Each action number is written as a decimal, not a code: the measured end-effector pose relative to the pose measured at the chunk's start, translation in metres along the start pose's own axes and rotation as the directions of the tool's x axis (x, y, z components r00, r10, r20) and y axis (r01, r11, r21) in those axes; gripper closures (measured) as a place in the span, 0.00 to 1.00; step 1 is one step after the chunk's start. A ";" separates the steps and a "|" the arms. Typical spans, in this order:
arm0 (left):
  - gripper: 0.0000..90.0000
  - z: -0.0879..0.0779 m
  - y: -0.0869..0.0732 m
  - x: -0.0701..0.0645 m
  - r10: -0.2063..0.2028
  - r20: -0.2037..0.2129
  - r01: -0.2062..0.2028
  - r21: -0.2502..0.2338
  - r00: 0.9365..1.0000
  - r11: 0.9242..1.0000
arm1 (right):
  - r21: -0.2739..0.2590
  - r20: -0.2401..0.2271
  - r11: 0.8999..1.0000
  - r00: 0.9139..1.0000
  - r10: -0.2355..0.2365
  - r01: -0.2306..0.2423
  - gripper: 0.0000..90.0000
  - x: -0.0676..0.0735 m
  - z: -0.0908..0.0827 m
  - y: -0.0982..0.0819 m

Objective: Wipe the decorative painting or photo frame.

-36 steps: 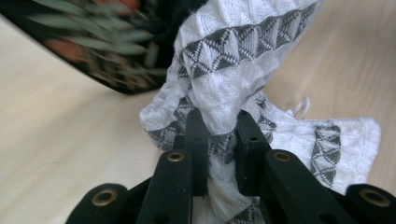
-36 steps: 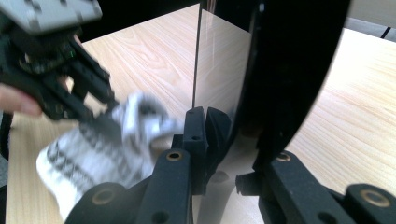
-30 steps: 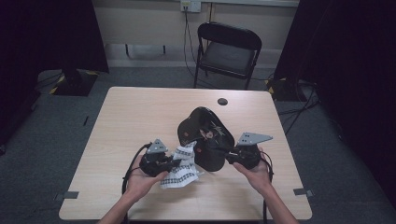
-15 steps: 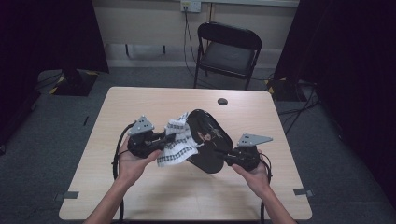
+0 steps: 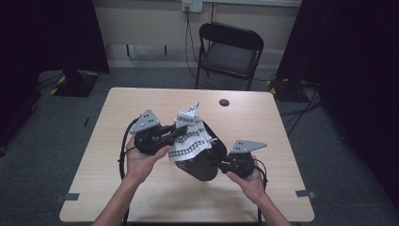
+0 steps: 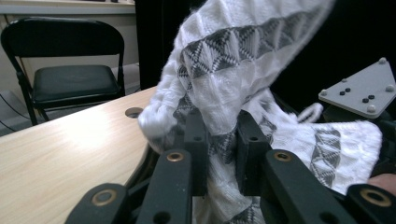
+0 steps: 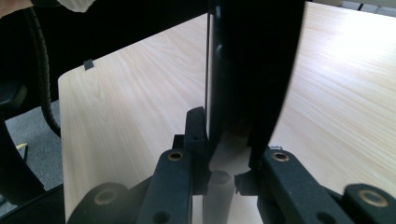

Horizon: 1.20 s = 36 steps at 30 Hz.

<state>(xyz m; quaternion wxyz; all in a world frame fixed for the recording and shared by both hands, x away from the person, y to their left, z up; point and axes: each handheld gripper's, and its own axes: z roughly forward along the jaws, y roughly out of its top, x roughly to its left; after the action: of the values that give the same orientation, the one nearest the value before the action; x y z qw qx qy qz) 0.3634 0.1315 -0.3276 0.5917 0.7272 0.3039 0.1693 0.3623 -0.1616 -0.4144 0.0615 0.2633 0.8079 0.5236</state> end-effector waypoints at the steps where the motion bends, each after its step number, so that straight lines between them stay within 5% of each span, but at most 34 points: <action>1: 0.87 0.000 0.000 0.000 -0.012 0.010 0.012 -0.006 1.000 1.000 | 0.000 -0.001 1.000 1.000 -0.004 0.004 0.88 0.002 0.001 0.000; 4: 0.87 0.002 -0.002 -0.001 0.019 -0.010 -0.019 0.002 1.000 1.000 | -0.002 -0.003 1.000 1.000 -0.011 0.011 0.88 0.004 0.003 0.001; 7: 0.87 0.005 -0.007 0.002 0.065 -0.081 -0.063 0.035 0.995 0.997 | 0.000 0.002 1.000 1.000 -0.017 0.017 0.88 0.004 0.003 0.000; 11: 0.87 0.002 -0.014 0.019 -0.030 -0.088 0.033 0.036 0.996 0.999 | 0.000 0.005 1.000 1.000 -0.018 0.018 0.88 0.004 0.003 0.000; 14: 0.87 0.001 -0.014 0.019 -0.051 -0.066 0.053 0.020 0.997 0.998 | 0.001 0.012 1.000 1.000 -0.027 0.027 0.88 0.006 0.004 0.001; 17: 0.87 0.003 -0.009 0.011 -0.045 -0.025 0.045 -0.006 0.999 0.999 | 0.000 0.012 1.000 1.000 -0.026 0.026 0.88 0.006 0.005 0.001; 20: 0.87 0.006 -0.006 -0.002 0.009 0.033 -0.009 -0.015 0.999 1.000 | 0.000 0.009 1.000 1.000 -0.030 0.030 0.88 0.008 0.006 0.001; 23: 0.87 0.009 -0.006 -0.008 0.052 0.007 -0.052 -0.004 0.999 0.999 | -0.001 0.003 0.999 0.999 -0.036 0.036 0.88 0.009 0.007 0.000; 29: 0.87 0.004 -0.018 0.021 -0.015 -0.080 0.018 0.036 0.997 0.999 | -0.001 0.010 1.000 0.999 -0.032 0.032 0.87 0.008 0.005 0.000; 31: 0.87 0.004 -0.022 0.026 -0.010 -0.104 0.015 0.044 0.995 0.999 | -0.001 0.012 1.000 0.999 -0.030 0.030 0.87 0.008 0.005 0.001; 36: 0.87 0.006 -0.025 0.027 -0.030 -0.090 0.034 0.044 0.996 0.998 | 0.007 0.024 0.999 0.999 -0.040 0.040 0.87 0.009 0.006 0.002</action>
<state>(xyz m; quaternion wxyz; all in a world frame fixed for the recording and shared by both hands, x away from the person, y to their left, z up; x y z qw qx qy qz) 0.3816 0.1472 -0.3561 0.5637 0.7271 0.3455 0.1850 0.3576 -0.1518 -0.4139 0.0806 0.2535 0.8139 0.5166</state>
